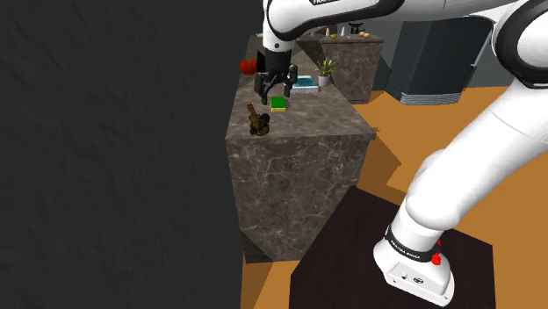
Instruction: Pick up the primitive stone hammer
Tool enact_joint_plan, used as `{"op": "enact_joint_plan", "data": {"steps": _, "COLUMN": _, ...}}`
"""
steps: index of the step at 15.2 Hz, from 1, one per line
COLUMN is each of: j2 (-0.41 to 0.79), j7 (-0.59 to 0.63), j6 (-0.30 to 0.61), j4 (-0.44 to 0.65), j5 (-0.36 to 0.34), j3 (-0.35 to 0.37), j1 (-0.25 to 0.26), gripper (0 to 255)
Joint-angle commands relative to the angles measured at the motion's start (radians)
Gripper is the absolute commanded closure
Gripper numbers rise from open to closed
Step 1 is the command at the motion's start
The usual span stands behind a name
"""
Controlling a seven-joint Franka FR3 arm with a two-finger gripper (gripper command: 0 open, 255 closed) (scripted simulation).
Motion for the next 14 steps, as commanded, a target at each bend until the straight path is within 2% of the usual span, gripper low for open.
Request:
{"op": "enact_joint_plan", "data": {"steps": 1, "j2": 0.088, "j7": 0.034, "j6": 0.008, "j4": 0.064, "j5": -0.005, "j3": 0.000, "j1": -0.011, "gripper": 0}}
{"op": "enact_joint_plan", "data": {"steps": 8, "j2": 0.375, "j7": 0.136, "j6": -0.003, "j4": 0.310, "j5": -0.019, "j3": -0.019, "j1": -0.038, "gripper": 0}}
{"op": "enact_joint_plan", "data": {"steps": 14, "j2": 0.632, "j7": 0.206, "j6": -0.059, "j4": 0.581, "j5": -0.014, "j3": -0.047, "j1": -0.058, "gripper": 0}}
